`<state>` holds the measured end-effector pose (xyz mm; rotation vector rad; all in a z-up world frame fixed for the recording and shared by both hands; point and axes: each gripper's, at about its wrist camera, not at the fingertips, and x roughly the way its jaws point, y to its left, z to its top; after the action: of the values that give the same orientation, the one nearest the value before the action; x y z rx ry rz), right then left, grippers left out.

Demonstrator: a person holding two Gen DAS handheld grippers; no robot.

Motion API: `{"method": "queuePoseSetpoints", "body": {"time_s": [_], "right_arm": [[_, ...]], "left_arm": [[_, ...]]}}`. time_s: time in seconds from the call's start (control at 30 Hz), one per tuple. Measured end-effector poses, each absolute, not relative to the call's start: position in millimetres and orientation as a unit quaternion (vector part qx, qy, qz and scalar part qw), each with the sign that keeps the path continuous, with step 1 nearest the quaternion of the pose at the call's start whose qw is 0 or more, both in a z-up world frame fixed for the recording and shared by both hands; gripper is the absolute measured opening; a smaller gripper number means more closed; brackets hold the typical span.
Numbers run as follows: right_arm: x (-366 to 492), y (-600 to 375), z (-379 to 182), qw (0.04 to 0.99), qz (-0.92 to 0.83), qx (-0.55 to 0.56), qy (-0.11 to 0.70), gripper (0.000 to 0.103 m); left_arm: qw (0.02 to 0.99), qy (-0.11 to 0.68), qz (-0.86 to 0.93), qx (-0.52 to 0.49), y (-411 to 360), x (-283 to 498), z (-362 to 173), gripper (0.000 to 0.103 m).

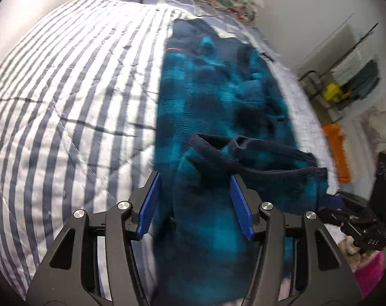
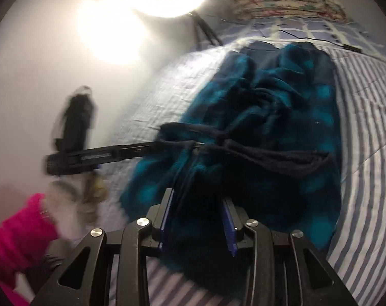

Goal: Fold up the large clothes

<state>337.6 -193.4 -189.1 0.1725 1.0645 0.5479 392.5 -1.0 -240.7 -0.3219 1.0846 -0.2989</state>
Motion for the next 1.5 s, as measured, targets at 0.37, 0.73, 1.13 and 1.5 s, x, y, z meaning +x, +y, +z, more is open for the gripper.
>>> {"method": "queuePoseSetpoints", "body": {"time_s": [0.37,0.73,1.13,1.5], "right_arm": [[325,-248,-170,0.843,0.248,0.115,0.463,0.043],[343,-283,-210,0.834,0.188,0.153,0.496,0.054],[339,-302,-223,0.826,0.116,0.166,0.526,0.006],[324,-306,-144,0.888,0.149,0.145,0.409,0.034]], "left_arm": [[0.860,0.491,-0.105,-0.097,1,378,-232,0.057],[0.851,0.472,-0.220,-0.072,-65,336,-193,0.057],[0.869,0.466,-0.165,-0.021,-108,379,-252,0.058],[0.875,0.448,-0.181,-0.034,-56,375,-185,0.057]]}}
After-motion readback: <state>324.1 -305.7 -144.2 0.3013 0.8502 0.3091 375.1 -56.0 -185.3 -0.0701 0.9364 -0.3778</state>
